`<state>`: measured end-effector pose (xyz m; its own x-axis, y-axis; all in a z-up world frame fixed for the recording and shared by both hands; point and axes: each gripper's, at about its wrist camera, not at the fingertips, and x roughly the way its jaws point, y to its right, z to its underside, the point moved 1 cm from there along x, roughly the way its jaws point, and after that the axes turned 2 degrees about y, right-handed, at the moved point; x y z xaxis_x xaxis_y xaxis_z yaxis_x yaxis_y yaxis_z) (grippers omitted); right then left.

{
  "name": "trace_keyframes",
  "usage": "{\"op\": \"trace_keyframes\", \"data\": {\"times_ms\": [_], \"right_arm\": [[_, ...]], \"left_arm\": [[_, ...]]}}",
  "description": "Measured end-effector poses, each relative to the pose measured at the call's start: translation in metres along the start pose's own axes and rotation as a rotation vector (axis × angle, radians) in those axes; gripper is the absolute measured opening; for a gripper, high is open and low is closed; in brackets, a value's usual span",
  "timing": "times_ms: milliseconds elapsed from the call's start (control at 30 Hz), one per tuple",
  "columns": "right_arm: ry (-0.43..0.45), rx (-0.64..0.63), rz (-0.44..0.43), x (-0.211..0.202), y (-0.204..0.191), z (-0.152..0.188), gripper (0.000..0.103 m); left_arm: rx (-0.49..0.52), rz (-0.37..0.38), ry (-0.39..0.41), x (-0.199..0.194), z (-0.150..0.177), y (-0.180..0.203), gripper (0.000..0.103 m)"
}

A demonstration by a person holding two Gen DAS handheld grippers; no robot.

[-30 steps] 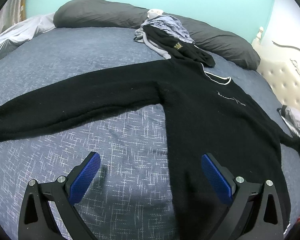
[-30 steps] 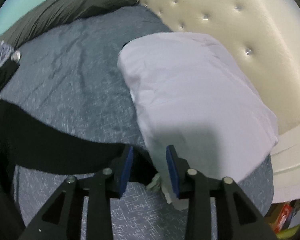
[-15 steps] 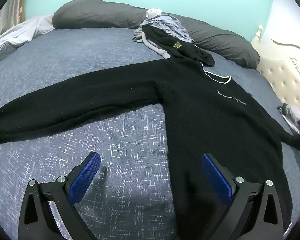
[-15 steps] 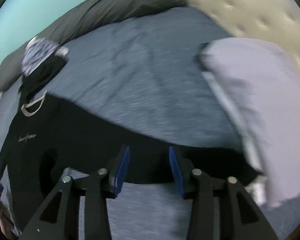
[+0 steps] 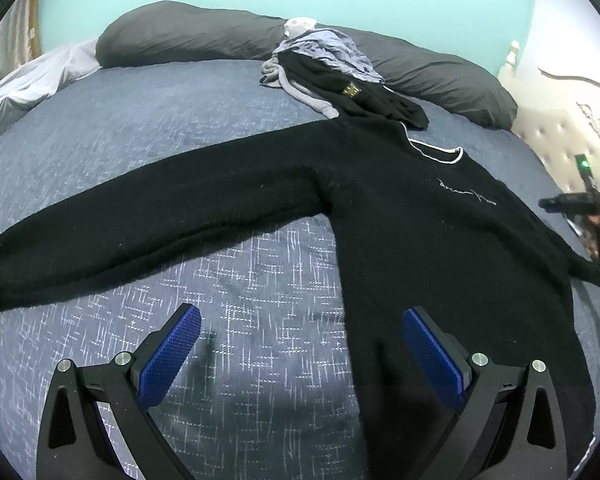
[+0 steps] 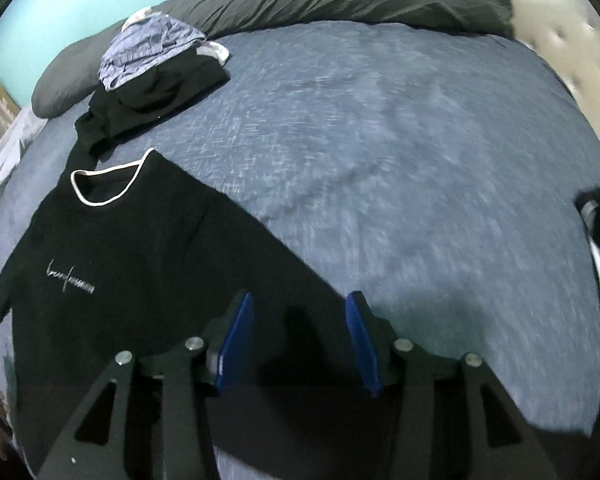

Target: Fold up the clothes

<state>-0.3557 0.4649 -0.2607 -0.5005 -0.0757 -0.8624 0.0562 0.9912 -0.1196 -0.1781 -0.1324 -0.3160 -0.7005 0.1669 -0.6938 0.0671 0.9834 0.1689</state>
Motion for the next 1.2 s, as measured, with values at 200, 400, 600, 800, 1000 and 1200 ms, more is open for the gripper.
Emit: {"op": "trace_keyframes", "data": {"times_ms": [200, 400, 600, 800, 1000, 1200], "right_arm": [[-0.033, -0.084, -0.046, 0.035, -0.023, -0.015, 0.05], [-0.024, -0.115, -0.036, 0.052, -0.023, -0.019, 0.024], [0.018, -0.174, -0.026, 0.045, -0.028, -0.016, 0.002], [0.087, -0.179, 0.011, 0.034, -0.028, -0.023, 0.002], [0.177, -0.158, 0.093, 0.02, -0.027, -0.047, 0.002], [0.13, -0.146, 0.179, 0.042, -0.03, -0.071, 0.002]], "left_arm": [[0.018, 0.012, -0.019, 0.008, 0.001, 0.003, 0.103], [0.024, 0.004, -0.035, 0.014, 0.006, 0.001, 0.103], [0.016, 0.012, -0.039, 0.016, 0.006, 0.0, 0.103], [0.022, 0.013, -0.026, 0.013, 0.005, 0.002, 0.103], [0.005, 0.011, -0.02, 0.01, 0.004, -0.001, 0.103], [0.009, 0.011, -0.029, 0.013, 0.005, -0.001, 0.103]]}}
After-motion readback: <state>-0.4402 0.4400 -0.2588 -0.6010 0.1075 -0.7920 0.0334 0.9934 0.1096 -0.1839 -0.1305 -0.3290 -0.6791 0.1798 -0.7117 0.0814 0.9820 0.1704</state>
